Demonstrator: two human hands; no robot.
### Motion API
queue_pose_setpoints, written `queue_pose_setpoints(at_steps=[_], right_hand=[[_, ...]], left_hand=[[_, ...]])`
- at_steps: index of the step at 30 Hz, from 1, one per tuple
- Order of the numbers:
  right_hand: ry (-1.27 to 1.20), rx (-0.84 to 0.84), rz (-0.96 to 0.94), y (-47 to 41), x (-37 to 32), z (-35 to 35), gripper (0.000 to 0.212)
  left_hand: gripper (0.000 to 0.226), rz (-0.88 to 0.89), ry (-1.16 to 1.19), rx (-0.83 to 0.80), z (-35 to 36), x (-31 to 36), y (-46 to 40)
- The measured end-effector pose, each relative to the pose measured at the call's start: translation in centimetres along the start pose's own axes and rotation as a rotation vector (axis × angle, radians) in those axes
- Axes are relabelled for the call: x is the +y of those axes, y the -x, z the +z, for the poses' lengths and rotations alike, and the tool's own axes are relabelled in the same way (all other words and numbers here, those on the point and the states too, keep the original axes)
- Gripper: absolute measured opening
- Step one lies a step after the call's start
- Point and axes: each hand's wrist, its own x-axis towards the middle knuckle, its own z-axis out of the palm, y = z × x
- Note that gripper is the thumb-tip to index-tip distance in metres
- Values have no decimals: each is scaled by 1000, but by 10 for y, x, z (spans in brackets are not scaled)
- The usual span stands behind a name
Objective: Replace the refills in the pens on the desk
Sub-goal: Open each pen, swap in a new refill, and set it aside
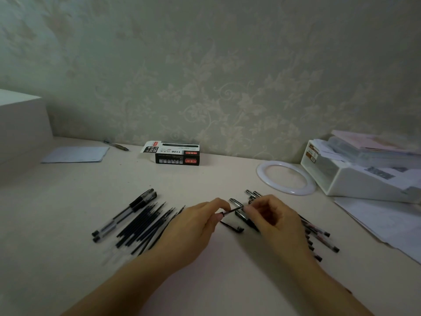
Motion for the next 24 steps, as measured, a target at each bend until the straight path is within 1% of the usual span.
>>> queue_pose_setpoints(at_steps=[2, 4, 6, 12, 15, 17, 19, 21, 24], right_hand=[[164, -104, -112, 4, -1, 4, 9], [327, -210, -219, 8, 0, 9, 14], [429, -279, -255, 9, 3, 11, 16], [454, -290, -258, 8, 5, 13, 12], [438, -258, -231, 8, 4, 12, 9], [408, -201, -200, 8, 2, 11, 10], [296, -138, -140, 8, -1, 10, 9], [102, -126, -26, 7, -6, 10, 7], [-187, -180, 119, 6, -11, 10, 12]], left_hand=[[18, -7, -7, 0, 0, 0, 0], [18, -10, -15, 1, 0, 0, 0], [19, -12, -12, 1, 1, 0, 0], [19, -4, 13, 16, 1, 2, 0], [20, -9, 40, 49, 1, 1, 0], [20, -9, 52, 78, 2, 1, -1], [20, -8, 87, 98, 2, 1, -1], [21, 18, 131, 87, 3, 2, -1], [25, 98, 180, 49, 6, 6, 0]])
